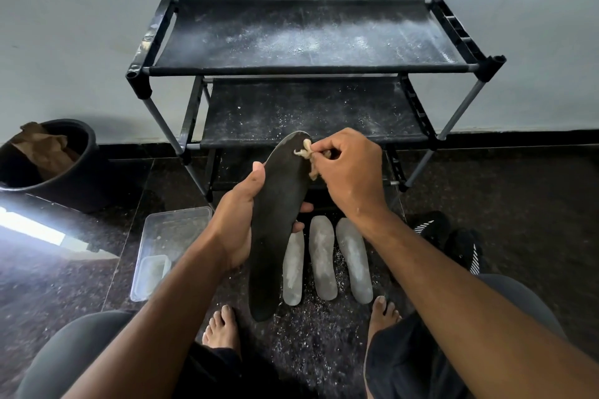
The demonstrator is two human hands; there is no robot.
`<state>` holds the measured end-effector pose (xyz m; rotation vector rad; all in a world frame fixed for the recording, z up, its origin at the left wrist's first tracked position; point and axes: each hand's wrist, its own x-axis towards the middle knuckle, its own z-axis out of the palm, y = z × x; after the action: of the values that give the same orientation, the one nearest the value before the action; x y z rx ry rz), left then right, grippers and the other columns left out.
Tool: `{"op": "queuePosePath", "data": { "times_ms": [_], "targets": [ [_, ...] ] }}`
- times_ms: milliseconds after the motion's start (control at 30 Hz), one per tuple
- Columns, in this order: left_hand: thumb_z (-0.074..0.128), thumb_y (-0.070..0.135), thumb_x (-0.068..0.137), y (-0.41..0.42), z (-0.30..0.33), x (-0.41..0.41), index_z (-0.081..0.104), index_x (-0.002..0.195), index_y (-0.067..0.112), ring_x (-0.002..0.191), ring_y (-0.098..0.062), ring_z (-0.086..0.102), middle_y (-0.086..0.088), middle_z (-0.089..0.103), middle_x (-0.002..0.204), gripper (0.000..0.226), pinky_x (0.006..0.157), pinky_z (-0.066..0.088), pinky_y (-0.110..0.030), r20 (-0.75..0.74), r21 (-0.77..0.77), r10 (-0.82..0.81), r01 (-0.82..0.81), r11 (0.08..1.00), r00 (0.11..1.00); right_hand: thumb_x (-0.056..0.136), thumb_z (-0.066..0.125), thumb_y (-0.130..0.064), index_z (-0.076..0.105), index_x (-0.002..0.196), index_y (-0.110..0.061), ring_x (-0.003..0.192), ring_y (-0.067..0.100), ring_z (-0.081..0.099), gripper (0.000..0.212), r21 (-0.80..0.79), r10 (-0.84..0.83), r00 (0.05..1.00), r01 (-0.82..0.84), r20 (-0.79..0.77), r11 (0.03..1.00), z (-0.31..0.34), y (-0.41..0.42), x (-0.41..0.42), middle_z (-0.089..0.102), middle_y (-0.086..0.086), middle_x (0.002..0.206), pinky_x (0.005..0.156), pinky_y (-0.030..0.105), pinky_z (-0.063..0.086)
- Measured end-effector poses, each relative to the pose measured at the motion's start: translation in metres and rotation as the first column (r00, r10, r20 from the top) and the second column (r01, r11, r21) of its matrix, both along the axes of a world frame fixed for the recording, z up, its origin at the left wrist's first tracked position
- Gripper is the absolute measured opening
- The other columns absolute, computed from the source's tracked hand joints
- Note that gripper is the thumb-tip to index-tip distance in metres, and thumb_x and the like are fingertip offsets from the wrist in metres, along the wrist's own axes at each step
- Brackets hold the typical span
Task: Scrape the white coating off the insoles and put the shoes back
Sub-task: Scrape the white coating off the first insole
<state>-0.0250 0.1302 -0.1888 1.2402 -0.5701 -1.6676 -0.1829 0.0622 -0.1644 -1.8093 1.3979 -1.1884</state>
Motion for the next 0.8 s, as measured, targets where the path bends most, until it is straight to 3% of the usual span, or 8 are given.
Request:
{"op": "queuePosePath", "data": {
  "times_ms": [133,233,400,467,533,633,700,800],
  "targets": [
    [0.028,0.057,0.107,0.0,0.0,-0.001,0.063,0.137,0.011,0.12,-0.038,0.068,-0.02,0.068,0.133,0.065,0.103,0.05,-0.06,-0.062,0.012,0.017,-0.017,1.0,0.998,0.082,0.076,-0.006,0.077,0.082,-0.011,0.069,0.006,0.063,0.005,-0.016,0.092,0.987,-0.095,-0.134,0.995,-0.011,0.01,0.011,0.065,-0.003,0.085,0.063,0.016,0.052],
    [0.029,0.057,0.108,0.001,0.001,0.0,0.059,0.141,0.01,0.116,-0.033,0.07,-0.019,0.068,0.133,0.066,0.088,0.061,-0.051,-0.11,0.008,0.031,-0.03,1.0,0.993,0.08,0.075,-0.002,0.079,0.083,-0.009,0.07,0.009,0.062,0.009,0.022,0.232,0.957,-0.232,-0.177,0.973,-0.015,0.021,0.02,0.065,0.0,0.084,0.066,0.025,0.054],
    [0.026,0.057,0.108,-0.001,0.005,-0.001,0.061,0.138,0.009,0.121,-0.033,0.068,-0.019,0.068,0.134,0.066,0.096,0.058,-0.051,-0.118,-0.008,0.061,-0.062,0.998,0.991,0.083,0.077,-0.006,0.077,0.084,-0.009,0.069,0.01,0.065,0.003,-0.034,0.152,0.985,-0.155,-0.079,0.987,-0.01,0.016,0.018,0.065,0.0,0.085,0.062,0.03,0.057],
    [0.029,0.056,0.108,-0.003,0.002,0.002,0.06,0.14,0.007,0.123,-0.032,0.064,-0.02,0.065,0.137,0.066,0.098,0.056,-0.045,-0.112,0.001,0.1,-0.101,0.995,0.989,0.083,0.077,-0.007,0.078,0.085,-0.008,0.069,0.01,0.065,0.003,0.014,0.219,0.969,-0.219,-0.112,0.976,-0.012,0.025,0.023,0.066,0.001,0.087,0.062,0.03,0.057],
    [0.034,0.058,0.107,-0.004,-0.001,0.007,0.064,0.137,0.006,0.121,-0.036,0.056,-0.024,0.062,0.138,0.066,0.101,0.043,-0.047,-0.085,0.008,0.149,-0.148,0.989,0.985,0.083,0.078,-0.007,0.078,0.085,-0.007,0.064,0.01,0.066,0.003,0.139,0.361,0.926,-0.345,-0.112,0.928,-0.015,0.039,0.029,0.066,0.001,0.086,0.062,0.027,0.058],
    [0.034,0.061,0.106,-0.005,-0.002,0.012,0.071,0.125,0.008,0.103,-0.035,0.065,-0.019,0.071,0.123,0.068,0.08,0.052,-0.042,-0.043,0.002,0.162,-0.162,0.987,0.986,0.08,0.078,-0.004,0.077,0.081,-0.006,0.058,0.01,0.067,0.002,0.256,0.473,0.879,-0.444,-0.063,0.859,-0.013,0.042,0.029,0.067,-0.001,0.082,0.056,0.014,0.051],
    [0.031,0.061,0.106,-0.005,0.0,0.012,0.071,0.125,0.007,0.085,-0.027,0.068,-0.016,0.072,0.11,0.069,0.062,0.054,-0.035,-0.083,0.001,0.15,-0.15,0.989,0.985,0.08,0.079,-0.006,0.078,0.082,-0.006,0.058,0.006,0.066,0.002,0.219,0.421,0.905,-0.401,-0.052,0.889,-0.009,0.039,0.027,0.067,-0.001,0.082,0.055,0.008,0.047],
    [0.033,0.063,0.105,-0.007,0.0,0.012,0.075,0.121,0.008,0.094,-0.03,0.064,-0.017,0.07,0.116,0.071,0.079,0.048,-0.042,-0.079,-0.01,0.178,-0.179,0.984,0.981,0.081,0.077,-0.003,0.077,0.083,-0.005,0.059,0.008,0.066,0.003,0.146,0.348,0.937,-0.345,-0.001,0.927,-0.009,0.043,0.031,0.067,0.0,0.084,0.057,0.012,0.052]
  ]
}}
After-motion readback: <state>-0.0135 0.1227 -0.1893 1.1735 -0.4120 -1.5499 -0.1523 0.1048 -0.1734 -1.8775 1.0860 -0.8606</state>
